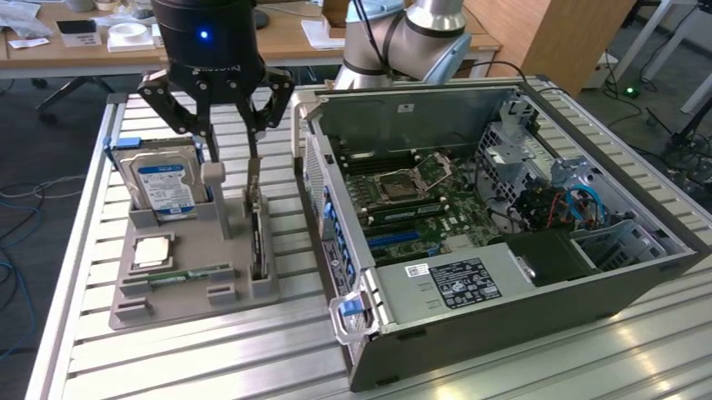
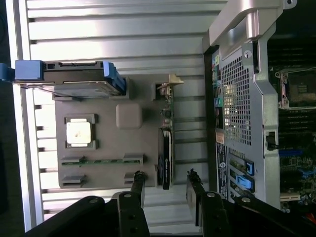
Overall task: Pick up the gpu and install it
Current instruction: 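Pick up the gpu and move the gpu toward the slot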
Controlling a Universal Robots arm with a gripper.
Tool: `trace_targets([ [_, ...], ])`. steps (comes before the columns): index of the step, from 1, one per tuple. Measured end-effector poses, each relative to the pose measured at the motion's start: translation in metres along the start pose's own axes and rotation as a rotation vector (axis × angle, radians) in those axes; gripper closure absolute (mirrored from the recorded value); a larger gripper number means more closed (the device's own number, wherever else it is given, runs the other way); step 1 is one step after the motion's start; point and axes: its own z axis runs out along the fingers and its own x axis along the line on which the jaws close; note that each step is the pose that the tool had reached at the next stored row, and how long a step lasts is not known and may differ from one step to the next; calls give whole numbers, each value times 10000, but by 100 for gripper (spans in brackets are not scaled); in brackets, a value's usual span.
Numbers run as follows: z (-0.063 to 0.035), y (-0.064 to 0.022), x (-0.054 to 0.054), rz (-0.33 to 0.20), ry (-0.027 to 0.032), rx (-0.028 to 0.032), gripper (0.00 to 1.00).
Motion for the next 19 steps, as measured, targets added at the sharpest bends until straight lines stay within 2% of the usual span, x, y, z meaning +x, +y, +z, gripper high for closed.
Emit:
trace_targets([
  [19, 336, -9, 9, 1, 0, 1, 53],
])
